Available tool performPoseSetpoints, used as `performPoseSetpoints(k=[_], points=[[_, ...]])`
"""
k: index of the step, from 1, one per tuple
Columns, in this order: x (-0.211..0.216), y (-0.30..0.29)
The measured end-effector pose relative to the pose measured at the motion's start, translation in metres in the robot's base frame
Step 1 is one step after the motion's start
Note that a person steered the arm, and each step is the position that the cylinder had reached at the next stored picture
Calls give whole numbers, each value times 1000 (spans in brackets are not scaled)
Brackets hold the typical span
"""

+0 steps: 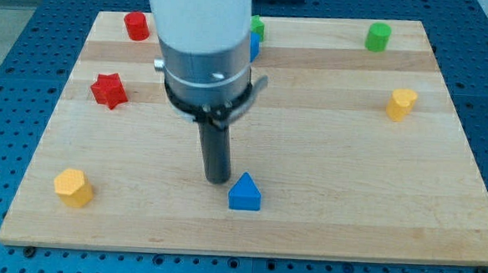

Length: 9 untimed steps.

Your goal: Slide the cube diagonally to the green star

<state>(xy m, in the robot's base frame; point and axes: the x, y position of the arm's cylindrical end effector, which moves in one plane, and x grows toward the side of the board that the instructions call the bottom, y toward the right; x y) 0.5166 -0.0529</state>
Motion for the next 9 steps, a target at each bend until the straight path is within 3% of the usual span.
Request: performPoseSetpoints(k=[2, 5, 7, 9], points=[[-105, -8], [-200, -35], [-248, -35], [-250, -26]])
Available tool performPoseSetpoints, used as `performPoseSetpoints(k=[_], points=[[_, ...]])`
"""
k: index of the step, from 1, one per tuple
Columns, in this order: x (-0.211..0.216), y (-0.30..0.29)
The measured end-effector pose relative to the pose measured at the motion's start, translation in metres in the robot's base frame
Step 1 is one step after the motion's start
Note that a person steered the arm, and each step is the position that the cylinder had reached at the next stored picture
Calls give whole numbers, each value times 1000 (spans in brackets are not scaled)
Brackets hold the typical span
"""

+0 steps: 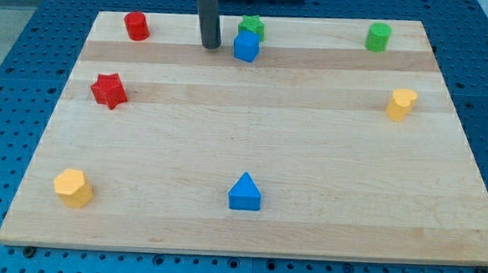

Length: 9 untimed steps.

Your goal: Slide the cube diagonally to the green star

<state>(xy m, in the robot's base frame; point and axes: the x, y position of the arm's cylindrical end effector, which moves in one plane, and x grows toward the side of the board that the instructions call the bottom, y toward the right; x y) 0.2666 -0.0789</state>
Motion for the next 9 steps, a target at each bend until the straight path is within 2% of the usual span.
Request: performPoseSetpoints(k=[3, 6, 9], points=[[22, 37], [33, 125], [32, 173]])
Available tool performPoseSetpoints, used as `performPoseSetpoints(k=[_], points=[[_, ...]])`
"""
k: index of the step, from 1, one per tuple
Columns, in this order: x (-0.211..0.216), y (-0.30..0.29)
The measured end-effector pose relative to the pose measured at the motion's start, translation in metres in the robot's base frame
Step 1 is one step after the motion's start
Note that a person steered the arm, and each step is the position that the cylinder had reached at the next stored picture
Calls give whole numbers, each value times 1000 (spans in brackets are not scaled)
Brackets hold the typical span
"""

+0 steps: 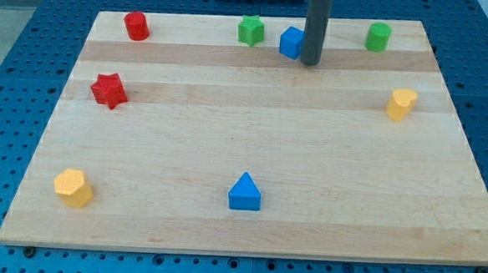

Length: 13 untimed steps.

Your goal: Slide the cube diagonally to the green star

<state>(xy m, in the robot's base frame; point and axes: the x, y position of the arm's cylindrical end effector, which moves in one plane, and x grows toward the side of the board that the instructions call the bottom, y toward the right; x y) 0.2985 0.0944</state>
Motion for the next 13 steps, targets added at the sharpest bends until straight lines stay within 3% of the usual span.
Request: performPoseSetpoints(k=[2, 4, 9, 11, 13], points=[[-53, 7], [-70, -2], [30, -76], [20, -97], [20, -160]])
